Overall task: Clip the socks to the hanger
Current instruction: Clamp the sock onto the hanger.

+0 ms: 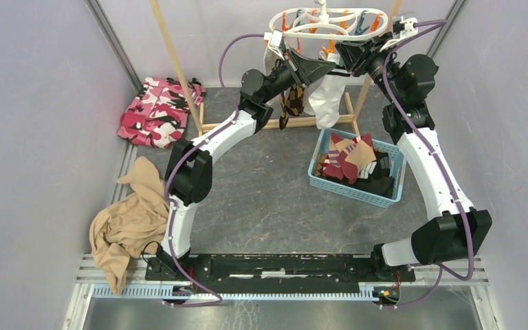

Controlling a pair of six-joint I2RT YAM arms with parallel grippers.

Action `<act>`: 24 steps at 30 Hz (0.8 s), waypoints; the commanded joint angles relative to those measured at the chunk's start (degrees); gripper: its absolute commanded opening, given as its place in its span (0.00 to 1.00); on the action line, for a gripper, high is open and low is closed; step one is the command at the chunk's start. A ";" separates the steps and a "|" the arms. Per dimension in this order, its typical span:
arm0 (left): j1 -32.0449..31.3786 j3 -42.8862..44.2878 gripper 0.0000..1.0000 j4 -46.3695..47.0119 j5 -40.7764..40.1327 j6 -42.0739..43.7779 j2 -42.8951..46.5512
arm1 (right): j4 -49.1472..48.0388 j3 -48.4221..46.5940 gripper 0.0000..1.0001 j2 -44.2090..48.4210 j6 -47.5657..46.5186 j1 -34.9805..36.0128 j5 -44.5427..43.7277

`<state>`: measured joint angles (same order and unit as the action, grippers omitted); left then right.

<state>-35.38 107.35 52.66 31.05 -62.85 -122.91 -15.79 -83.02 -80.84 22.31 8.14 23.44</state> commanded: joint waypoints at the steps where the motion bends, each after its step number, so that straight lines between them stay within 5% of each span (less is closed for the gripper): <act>1: 0.35 3.35 0.02 3.00 1.50 -4.51 -0.87 | -2.86 -0.39 0.00 0.59 1.31 0.13 1.94; 24: 1.94 -0.09 0.02 1.53 9.65 -6.24 -0.57 | -4.97 -0.12 0.00 0.59 2.49 0.16 2.37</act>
<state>-34.20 107.39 52.82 38.24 -66.87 -123.42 -17.50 -83.00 -80.84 23.46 8.14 24.99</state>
